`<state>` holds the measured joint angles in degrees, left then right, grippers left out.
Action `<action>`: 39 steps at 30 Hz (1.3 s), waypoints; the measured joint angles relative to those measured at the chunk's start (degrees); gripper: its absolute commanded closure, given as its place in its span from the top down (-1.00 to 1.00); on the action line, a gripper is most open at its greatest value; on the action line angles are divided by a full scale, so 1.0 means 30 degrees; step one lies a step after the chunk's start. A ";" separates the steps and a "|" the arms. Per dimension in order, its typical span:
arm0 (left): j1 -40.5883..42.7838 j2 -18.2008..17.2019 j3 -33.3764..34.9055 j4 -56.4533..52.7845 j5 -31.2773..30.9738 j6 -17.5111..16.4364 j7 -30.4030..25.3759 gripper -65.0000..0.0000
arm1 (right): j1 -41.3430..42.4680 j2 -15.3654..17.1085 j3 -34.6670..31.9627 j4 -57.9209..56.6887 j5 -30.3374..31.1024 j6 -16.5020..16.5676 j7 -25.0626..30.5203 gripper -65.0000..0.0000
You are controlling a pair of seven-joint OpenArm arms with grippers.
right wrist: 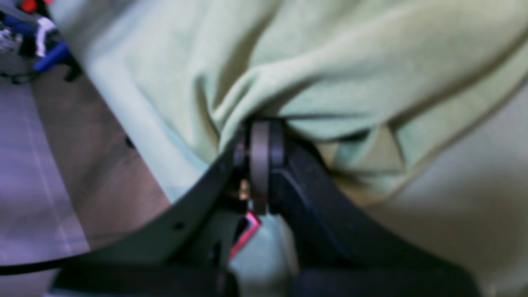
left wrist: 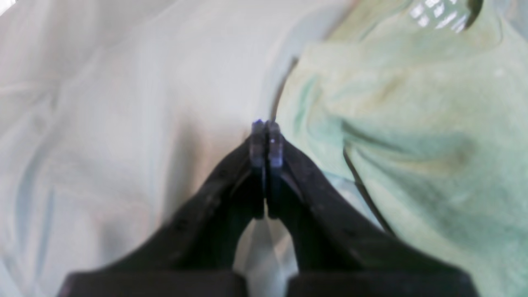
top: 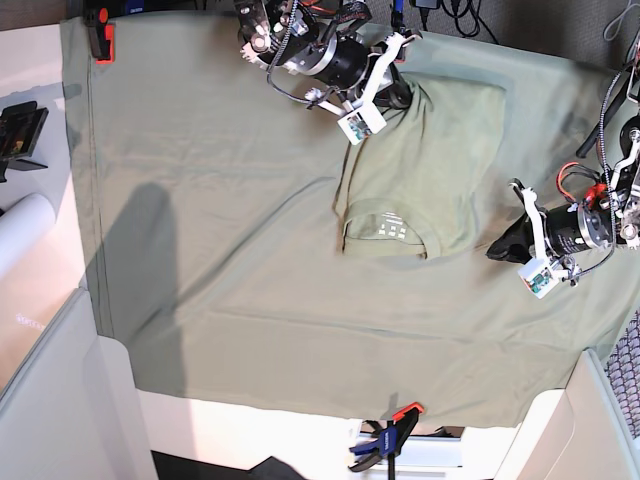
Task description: Fold the T-shirt properly
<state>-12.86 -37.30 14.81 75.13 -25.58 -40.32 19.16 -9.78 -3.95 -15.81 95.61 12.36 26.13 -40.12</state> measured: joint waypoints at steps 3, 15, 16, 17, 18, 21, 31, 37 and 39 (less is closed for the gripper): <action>0.0044 0.0000 0.0000 0.1056 -0.2047 0.0044 0.2106 -1.00 | -0.0066 0.0408 0.0845 0.0444 -0.0066 0.0000 0.0007 -1.00; 0.4728 0.0648 -0.2528 1.0061 -0.5632 0.0175 0.4903 -1.00 | 0.0022 0.1144 0.5005 0.3490 0.1166 -0.0007 0.0291 -1.00; 0.5129 0.1013 -0.2528 1.0047 -0.5268 0.0146 0.4896 -1.00 | 0.0015 0.1144 0.5173 0.3490 0.1173 -0.0007 0.0532 -1.00; 0.5581 0.1377 -0.2521 0.9981 -0.4918 0.0146 0.4969 -1.00 | 0.0022 0.1144 0.5340 0.3490 0.1217 -0.0007 0.0532 -1.00; 0.6033 0.1792 -0.2528 0.9799 -0.4772 0.0153 0.4976 -1.00 | 0.0029 0.1151 0.5501 0.3490 0.1217 -0.0007 0.0525 -1.00; 0.6987 0.3198 -0.2528 0.8721 -0.3789 0.0153 0.4583 -1.00 | 0.0029 0.1151 0.5646 0.3490 0.1217 -0.0007 0.0525 -1.00; 0.7067 0.5442 -0.2586 0.3308 -0.1785 0.0073 0.1224 -1.00 | -0.0029 0.1100 0.5639 0.3490 0.1246 -0.0007 0.0576 -1.00; 0.7147 0.5384 -0.3672 0.5464 -0.1574 0.0109 0.2579 -1.00 | -0.0036 0.1100 0.5639 0.3526 0.1209 0.0000 0.0576 -1.00; 0.7140 0.5311 -0.4393 0.7031 -0.2798 0.0189 0.3942 -1.00 | -0.0073 0.1107 0.5646 0.3891 0.1195 -0.0007 0.0546 -1.00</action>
<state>8.56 -21.37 1.63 96.23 -33.98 -39.75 30.98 -10.00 -0.62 1.13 107.28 15.94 26.11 -38.48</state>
